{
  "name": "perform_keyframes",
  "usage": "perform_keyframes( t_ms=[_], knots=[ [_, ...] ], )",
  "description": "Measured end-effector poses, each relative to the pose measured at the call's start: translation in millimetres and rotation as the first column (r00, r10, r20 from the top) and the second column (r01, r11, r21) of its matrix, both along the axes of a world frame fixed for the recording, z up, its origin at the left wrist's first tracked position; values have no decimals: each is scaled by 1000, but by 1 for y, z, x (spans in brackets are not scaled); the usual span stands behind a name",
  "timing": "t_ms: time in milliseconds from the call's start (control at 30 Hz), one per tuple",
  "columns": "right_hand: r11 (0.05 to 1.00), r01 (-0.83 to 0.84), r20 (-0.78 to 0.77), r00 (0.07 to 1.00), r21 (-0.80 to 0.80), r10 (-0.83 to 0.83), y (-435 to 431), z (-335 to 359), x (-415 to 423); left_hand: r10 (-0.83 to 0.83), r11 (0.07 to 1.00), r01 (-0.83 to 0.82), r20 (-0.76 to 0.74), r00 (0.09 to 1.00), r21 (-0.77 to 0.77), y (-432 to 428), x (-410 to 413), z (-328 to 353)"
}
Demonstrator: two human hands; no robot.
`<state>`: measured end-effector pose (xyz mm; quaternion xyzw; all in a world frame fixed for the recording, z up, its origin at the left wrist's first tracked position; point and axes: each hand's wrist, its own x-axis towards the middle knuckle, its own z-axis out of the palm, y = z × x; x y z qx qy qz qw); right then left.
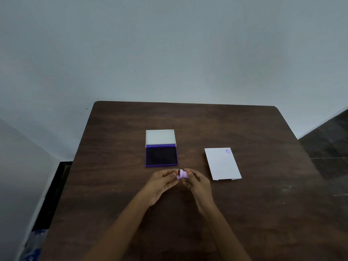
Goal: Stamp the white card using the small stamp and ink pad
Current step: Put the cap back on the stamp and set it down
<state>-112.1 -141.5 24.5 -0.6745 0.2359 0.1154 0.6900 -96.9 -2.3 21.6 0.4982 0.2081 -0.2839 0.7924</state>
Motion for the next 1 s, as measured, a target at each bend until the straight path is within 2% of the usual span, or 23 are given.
perform_keyframes(
  t_ms=[233, 333, 567, 800, 1000],
  knots=[
    [985, -9, 109, 994, -175, 29, 3, -6, 3, -30, 998, 29, 16, 999, 53, 1, 1, 0],
    [970, 18, 107, 994, -242, 8, 5, -12, 5, -42, 998, 40, 28, 999, 56, 1, 1, 2],
    [931, -131, 162, 967, -341, 196, -5, -13, 5, -92, 994, 90, 34, 995, 60, 2, 2, 3],
    [915, -110, 167, 968, -387, 187, -7, -13, 8, -115, 977, 95, 95, 989, 191, -1, 4, 2],
    [931, -107, 188, 965, -348, 181, -10, -10, 10, -154, 949, 92, 189, 970, 301, -4, 4, 5]
  ],
)
